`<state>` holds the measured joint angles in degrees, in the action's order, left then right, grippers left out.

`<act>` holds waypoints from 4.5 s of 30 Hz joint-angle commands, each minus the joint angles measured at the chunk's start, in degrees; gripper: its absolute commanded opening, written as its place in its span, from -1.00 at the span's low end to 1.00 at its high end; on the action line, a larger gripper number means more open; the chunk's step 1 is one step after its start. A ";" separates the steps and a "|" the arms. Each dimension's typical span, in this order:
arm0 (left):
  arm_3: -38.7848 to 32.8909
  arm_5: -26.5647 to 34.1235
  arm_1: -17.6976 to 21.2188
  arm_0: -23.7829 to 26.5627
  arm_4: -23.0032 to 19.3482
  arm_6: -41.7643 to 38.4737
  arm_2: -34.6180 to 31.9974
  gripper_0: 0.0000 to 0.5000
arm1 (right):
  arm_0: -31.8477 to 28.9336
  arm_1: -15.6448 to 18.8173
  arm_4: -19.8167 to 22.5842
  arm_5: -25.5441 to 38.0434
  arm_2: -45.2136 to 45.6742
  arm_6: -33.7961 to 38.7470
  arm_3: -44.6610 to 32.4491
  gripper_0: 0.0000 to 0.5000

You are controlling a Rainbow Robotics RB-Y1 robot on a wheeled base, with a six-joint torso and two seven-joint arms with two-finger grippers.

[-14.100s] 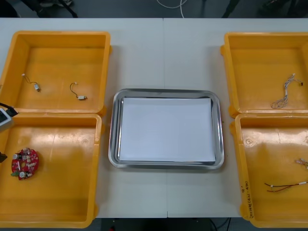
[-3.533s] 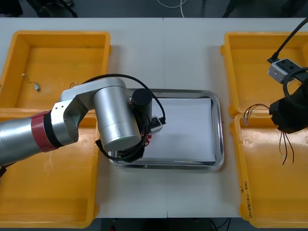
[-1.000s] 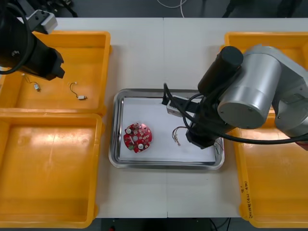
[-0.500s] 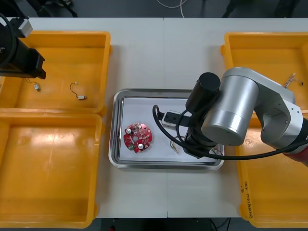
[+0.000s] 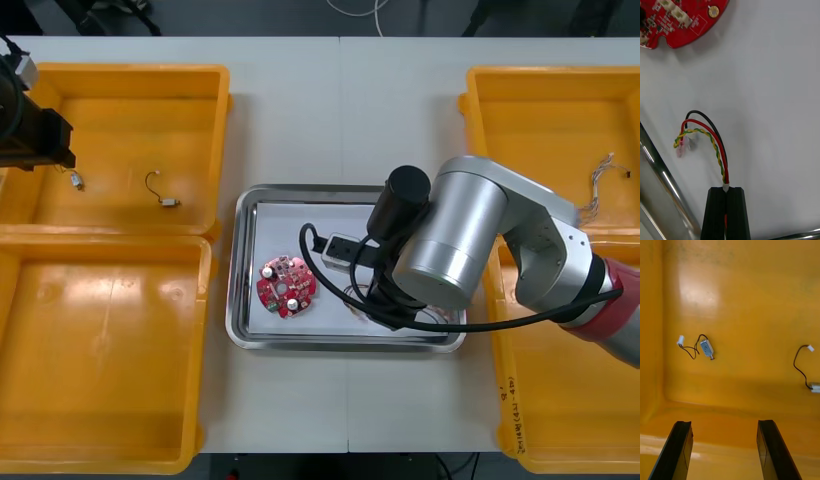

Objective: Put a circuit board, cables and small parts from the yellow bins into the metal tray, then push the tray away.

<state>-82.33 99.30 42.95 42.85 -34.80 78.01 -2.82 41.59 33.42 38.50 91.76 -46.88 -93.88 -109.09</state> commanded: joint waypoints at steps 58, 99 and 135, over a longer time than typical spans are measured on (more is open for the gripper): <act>23.18 -26.97 -6.03 3.47 9.13 10.58 1.24 1.00 | 6.22 -1.43 7.11 15.55 24.21 0.54 -0.60 1.00; 25.20 -30.49 -6.12 3.38 5.35 11.20 3.70 1.00 | 9.21 2.61 -8.53 18.24 46.80 17.85 14.43 1.00; 11.23 -13.08 -3.22 2.68 4.65 12.08 -0.25 -1.00 | 16.42 7.18 -18.55 -0.36 61.91 5.55 50.38 1.00</act>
<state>-66.75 83.49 37.36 44.17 -29.84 81.73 -0.40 55.03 36.55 19.95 92.73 11.54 -84.44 -60.13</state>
